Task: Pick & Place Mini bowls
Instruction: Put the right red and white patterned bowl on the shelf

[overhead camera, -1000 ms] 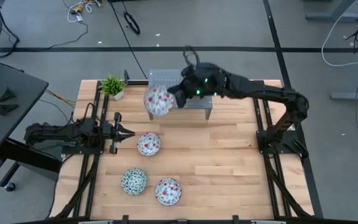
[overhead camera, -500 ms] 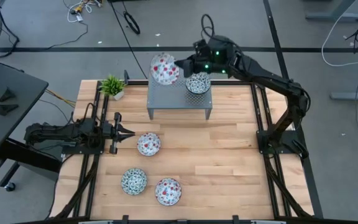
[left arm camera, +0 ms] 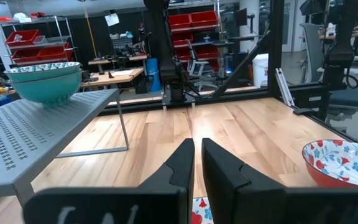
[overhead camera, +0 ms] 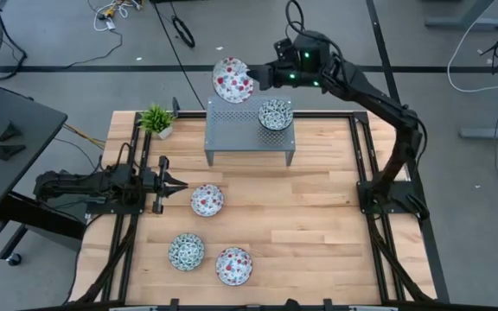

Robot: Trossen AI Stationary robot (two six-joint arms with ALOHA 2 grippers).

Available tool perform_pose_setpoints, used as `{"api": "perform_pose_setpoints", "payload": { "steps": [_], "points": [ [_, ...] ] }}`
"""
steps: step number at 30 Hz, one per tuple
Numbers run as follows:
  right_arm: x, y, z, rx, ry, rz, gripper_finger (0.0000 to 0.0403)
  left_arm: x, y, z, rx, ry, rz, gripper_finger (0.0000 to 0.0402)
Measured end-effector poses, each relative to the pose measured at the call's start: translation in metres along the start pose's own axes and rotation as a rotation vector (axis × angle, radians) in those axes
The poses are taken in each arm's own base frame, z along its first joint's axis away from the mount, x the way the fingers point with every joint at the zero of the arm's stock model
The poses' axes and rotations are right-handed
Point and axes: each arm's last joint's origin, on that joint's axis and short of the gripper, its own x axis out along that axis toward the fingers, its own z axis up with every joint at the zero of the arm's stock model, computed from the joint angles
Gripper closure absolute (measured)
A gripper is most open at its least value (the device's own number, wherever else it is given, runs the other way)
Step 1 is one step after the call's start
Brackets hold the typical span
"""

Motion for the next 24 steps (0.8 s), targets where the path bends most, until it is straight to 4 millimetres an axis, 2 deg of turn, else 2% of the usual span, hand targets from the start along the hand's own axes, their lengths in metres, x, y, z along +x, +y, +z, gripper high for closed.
{"api": "perform_pose_setpoints", "payload": {
  "steps": [9, 24],
  "points": [
    [0.024, -0.010, 0.007, 0.022, 0.084, -0.003, 0.0403, 0.000, 0.000, 0.000, 0.000, 0.000, 0.000, 0.0365],
    [0.067, -0.055, -0.021, -0.003, 0.319, -0.150, 0.0403, 0.000, 0.000, 0.000, 0.000, 0.000, 0.000, 0.0365]
  ]
}}
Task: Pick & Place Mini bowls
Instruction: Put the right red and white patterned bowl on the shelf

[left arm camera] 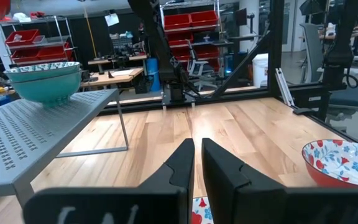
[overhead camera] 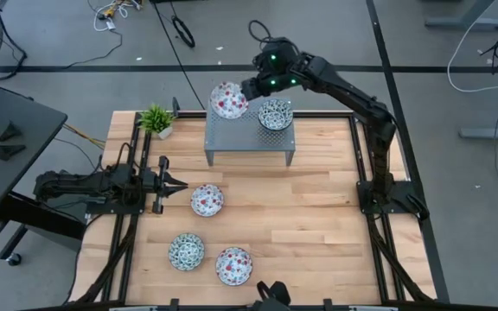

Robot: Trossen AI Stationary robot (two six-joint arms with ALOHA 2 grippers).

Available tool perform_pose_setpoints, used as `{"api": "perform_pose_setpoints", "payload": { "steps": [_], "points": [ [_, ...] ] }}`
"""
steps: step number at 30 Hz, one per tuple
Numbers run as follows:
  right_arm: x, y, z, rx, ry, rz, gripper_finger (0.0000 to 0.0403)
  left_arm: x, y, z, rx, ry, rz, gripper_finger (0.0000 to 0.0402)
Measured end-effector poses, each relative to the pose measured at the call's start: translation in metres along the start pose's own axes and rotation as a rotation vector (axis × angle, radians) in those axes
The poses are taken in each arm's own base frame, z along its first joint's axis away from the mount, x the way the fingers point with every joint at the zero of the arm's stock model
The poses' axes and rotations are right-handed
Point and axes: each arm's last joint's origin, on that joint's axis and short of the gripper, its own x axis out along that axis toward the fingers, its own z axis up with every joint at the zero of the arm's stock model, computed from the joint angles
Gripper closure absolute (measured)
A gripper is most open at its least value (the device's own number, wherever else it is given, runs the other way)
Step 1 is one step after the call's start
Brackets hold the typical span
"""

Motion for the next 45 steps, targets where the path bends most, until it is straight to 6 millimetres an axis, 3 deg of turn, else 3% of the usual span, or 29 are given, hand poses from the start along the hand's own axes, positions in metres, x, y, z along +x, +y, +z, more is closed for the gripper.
{"api": "perform_pose_setpoints", "payload": {
  "steps": [16, 32, 45],
  "points": [
    [0.033, -0.029, -0.005, -0.004, 0.098, -0.083, 0.0403, 0.000, 0.000, 0.000, 0.000, 0.000, 0.000, 0.0365],
    [0.058, -0.041, -0.012, -0.012, 0.155, -0.116, 0.0403, 0.000, 0.000, 0.000, 0.000, 0.000, 0.000, 0.0365],
    [0.057, -0.045, -0.015, 0.100, 0.193, -0.138, 0.0403, 0.000, 0.000, 0.000, 0.000, 0.000, 0.000, 0.0365]
  ]
}}
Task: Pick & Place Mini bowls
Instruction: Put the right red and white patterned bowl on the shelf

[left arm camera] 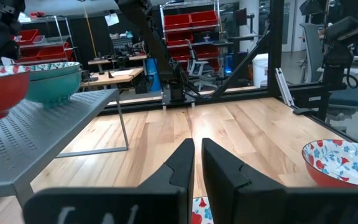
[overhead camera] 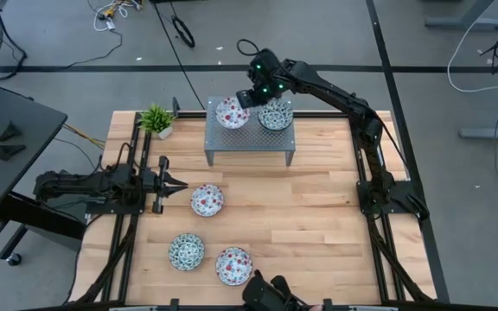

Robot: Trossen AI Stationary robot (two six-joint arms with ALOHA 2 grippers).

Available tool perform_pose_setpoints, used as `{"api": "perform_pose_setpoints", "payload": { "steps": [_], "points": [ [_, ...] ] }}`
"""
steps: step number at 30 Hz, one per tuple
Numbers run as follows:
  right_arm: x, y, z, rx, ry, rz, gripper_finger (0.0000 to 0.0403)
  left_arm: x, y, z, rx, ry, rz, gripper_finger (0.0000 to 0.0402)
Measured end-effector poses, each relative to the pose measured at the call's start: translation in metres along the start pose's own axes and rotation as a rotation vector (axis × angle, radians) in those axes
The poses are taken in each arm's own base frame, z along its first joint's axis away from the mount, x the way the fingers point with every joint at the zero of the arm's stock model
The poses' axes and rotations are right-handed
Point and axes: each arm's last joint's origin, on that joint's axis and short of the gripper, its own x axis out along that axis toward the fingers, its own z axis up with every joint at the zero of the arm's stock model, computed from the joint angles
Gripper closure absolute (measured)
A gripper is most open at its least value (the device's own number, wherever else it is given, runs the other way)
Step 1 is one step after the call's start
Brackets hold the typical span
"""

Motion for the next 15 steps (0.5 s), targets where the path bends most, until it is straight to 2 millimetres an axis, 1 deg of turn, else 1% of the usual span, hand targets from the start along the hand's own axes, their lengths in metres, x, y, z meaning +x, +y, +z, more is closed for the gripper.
{"api": "perform_pose_setpoints", "payload": {
  "steps": [8, 15],
  "points": [
    [-0.0001, -0.0009, -0.0011, 0.070, 0.012, -0.008, 0.0403, 0.0000, 0.0000, 0.0000, 0.000, 0.000, 0.000, 0.0365],
    [-0.0001, -0.0008, -0.0011, 0.076, 0.011, -0.008, 0.0403, 0.0000, 0.0000, 0.0000, 0.000, 0.000, 0.000, 0.0365]
  ]
}}
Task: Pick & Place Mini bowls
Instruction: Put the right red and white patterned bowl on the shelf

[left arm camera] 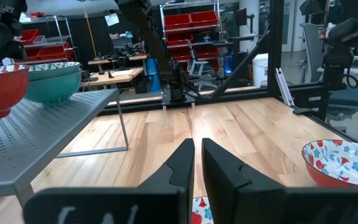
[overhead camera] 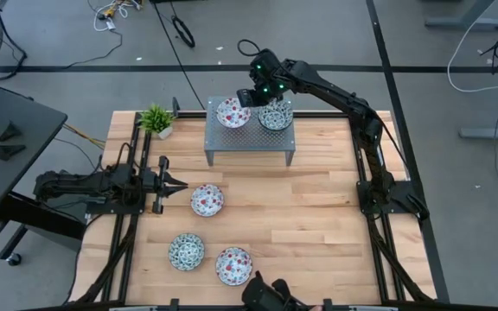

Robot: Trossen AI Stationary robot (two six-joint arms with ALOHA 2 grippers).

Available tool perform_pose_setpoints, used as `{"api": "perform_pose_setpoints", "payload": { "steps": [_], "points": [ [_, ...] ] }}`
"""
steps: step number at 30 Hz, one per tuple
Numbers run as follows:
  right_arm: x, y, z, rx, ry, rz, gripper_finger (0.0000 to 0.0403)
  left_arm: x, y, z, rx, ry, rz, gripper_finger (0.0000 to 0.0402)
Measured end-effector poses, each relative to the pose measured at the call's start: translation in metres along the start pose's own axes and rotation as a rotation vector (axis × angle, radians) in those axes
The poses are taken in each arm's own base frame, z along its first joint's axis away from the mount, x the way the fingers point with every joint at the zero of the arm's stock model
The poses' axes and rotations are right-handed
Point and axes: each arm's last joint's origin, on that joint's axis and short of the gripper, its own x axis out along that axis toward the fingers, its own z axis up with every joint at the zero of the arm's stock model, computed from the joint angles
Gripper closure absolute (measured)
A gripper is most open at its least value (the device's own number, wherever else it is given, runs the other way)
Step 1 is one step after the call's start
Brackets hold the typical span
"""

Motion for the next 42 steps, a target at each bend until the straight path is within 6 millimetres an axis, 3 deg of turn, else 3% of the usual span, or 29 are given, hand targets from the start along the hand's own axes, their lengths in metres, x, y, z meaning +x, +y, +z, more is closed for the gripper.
{"api": "perform_pose_setpoints", "payload": {
  "steps": [42],
  "points": [
    [0.016, 0.005, -0.003, 0.055, -0.004, 0.004, 0.0403, 0.000, 0.000, 0.000, 0.000, 0.000, 0.000, 0.0365]
  ]
}}
